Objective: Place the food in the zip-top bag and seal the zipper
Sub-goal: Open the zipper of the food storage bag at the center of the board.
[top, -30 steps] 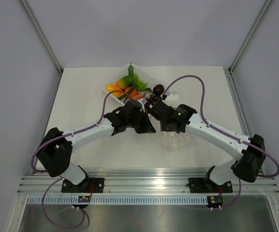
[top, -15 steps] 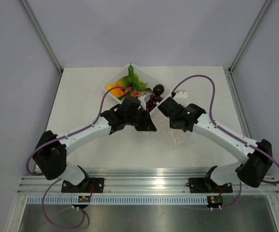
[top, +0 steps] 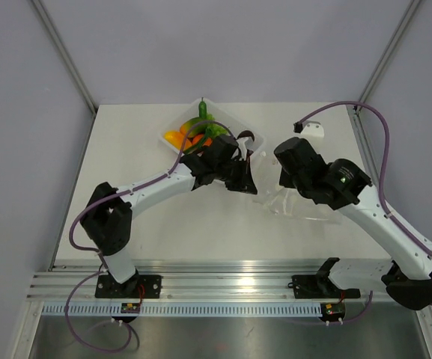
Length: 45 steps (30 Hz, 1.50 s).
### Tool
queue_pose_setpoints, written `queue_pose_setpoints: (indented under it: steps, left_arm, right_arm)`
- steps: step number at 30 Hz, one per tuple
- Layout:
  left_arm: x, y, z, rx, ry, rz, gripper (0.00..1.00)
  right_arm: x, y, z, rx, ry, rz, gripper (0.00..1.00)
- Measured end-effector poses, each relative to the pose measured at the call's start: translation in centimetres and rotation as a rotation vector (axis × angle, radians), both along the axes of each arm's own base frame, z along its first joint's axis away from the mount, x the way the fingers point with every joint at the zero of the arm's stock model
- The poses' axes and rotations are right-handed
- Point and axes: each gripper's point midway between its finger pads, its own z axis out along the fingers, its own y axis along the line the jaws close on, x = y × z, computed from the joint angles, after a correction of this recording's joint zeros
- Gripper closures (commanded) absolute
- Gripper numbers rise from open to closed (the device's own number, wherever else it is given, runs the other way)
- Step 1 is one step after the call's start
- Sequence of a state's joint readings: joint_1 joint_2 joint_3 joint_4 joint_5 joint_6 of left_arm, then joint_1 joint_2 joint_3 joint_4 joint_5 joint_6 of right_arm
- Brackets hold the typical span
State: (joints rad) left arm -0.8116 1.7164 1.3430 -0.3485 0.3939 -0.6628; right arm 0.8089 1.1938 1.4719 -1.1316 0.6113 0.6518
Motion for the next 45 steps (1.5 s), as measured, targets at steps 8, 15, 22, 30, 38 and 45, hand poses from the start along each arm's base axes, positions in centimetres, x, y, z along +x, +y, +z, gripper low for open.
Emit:
queue_pose_setpoints:
  steps: [8,15,22,30,38,45]
  left_arm:
    - [0.7,-0.5,-1.6,0.071,-0.014,-0.028,1.00]
    - [0.6,1.6,-3.6,0.194,-0.045,-0.051,1.00]
    - [0.6,2.9,-3.4,0.268,-0.099,-0.112,0.62]
    - [2.3,3.8,0.1,0.286,-0.208,-0.111,0.34]
    - [6.5,8.6,4.4,0.246,-0.257,0.032,0.35]
    - [12.1,13.9,6.5,0.301,-0.298,0.213,0.35]
  right_arm:
    - [0.0,0.4,-1.9,-0.024,0.044,0.009,1.00]
    - [-0.6,-0.9,-7.0,-0.098,0.137,-0.027,1.00]
    - [0.5,-0.9,-8.4,-0.058,0.135,-0.056,1.00]
    - [2.4,0.6,-9.0,-0.015,0.125,-0.054,1.00]
    - [2.8,0.5,-9.0,-0.016,0.121,-0.058,1.00]
    - [2.8,1.0,-8.9,-0.006,0.125,-0.029,1.00]
